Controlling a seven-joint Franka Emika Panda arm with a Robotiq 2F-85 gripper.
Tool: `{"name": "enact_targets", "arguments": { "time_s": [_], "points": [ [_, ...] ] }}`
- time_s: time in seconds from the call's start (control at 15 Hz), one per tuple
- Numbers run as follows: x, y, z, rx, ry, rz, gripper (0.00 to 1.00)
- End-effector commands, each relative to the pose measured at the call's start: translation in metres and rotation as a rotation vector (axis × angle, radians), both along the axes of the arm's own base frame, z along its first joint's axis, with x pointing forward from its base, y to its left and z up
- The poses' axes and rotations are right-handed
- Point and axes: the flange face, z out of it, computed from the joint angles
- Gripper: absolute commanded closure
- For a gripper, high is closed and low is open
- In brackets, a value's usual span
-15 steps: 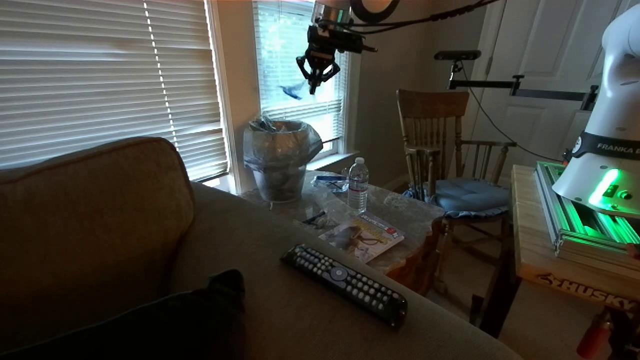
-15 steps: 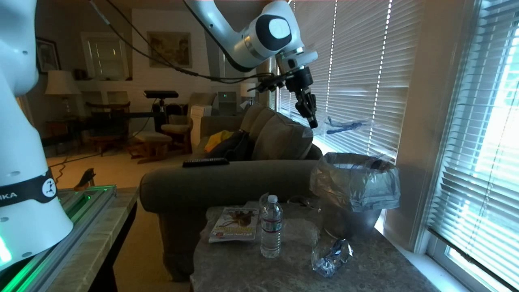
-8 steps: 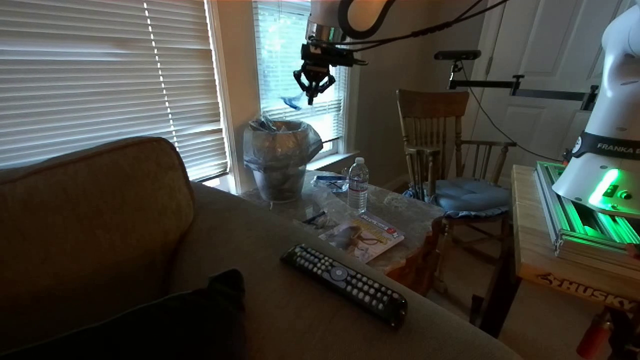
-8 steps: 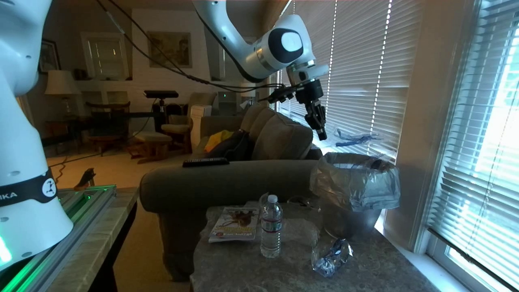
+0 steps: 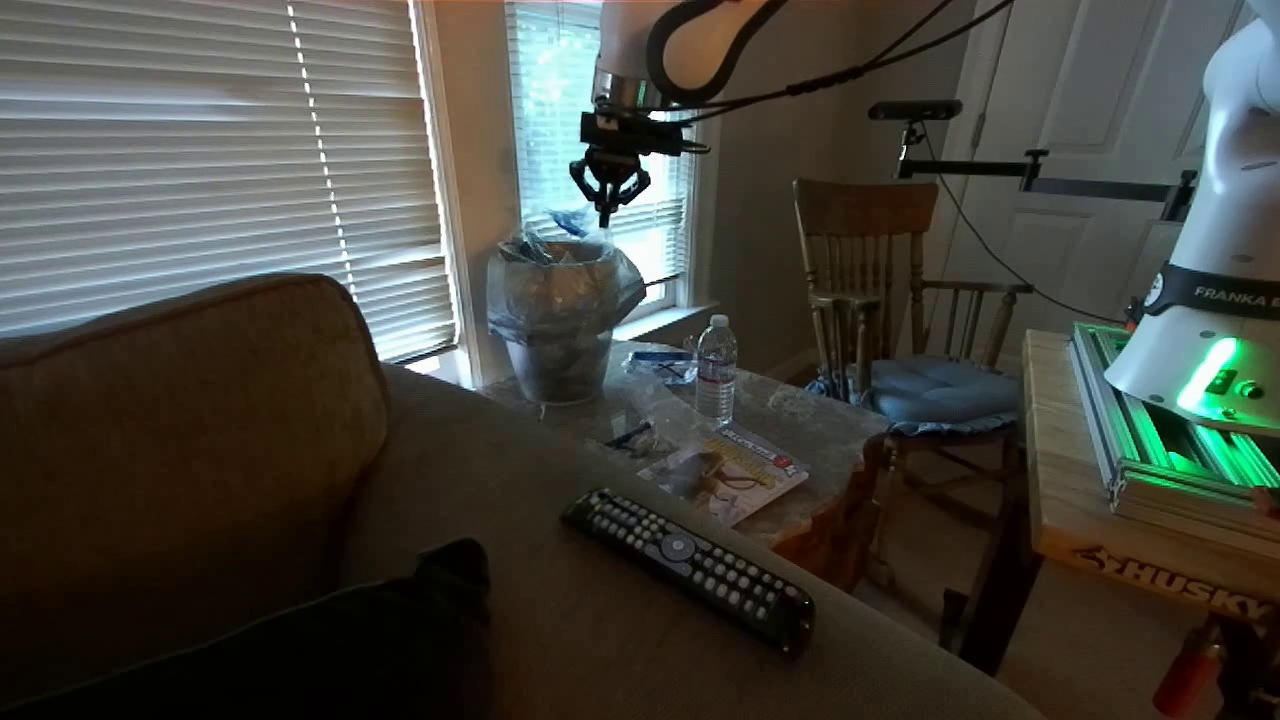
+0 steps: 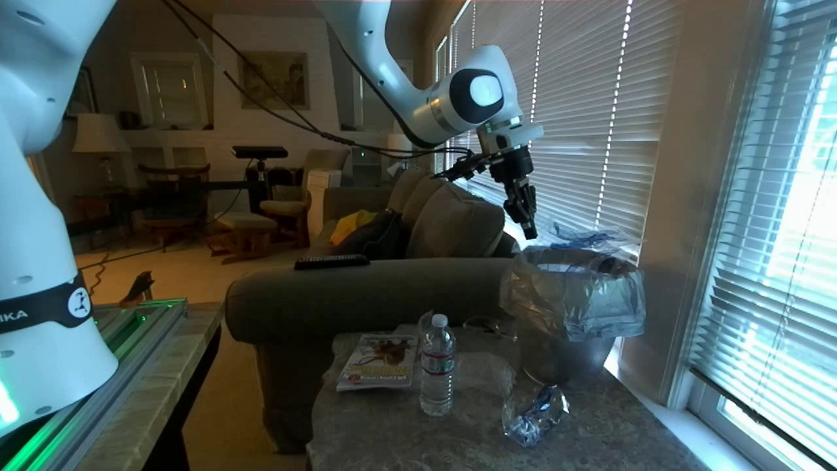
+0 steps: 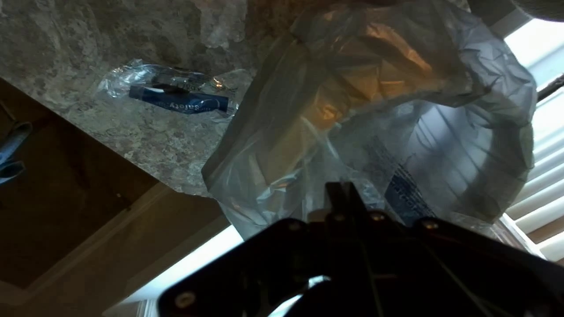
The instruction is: Place the wrapper inside the trash can
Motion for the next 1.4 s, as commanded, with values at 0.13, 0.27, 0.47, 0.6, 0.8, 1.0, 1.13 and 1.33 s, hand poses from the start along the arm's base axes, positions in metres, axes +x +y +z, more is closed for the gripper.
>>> {"name": "enact_targets", "arguments": {
  "time_s": [0.13, 0.27, 0.47, 0.6, 0.8, 1.0, 1.13, 1.33],
  "points": [
    [0.025, 0.01, -0.023, 0.006, -0.001, -0.014, 1.0],
    [0.03, 0.013, -0.033, 0.004, -0.003, -0.017, 1.0],
    [0.022, 0.006, -0.034, -0.011, 0.005, -0.003, 0.99],
    [0.022, 0.004, -0.034, -0.014, 0.005, -0.004, 0.99],
    [0.022, 0.003, -0.033, -0.016, 0.004, -0.006, 1.0],
    [0.027, 0.008, -0.043, -0.02, 0.049, -0.016, 1.0],
    [0.028, 0.01, -0.047, -0.026, 0.083, -0.021, 1.0],
    [0.03, 0.013, -0.052, -0.03, 0.137, -0.015, 1.0]
  ]
}}
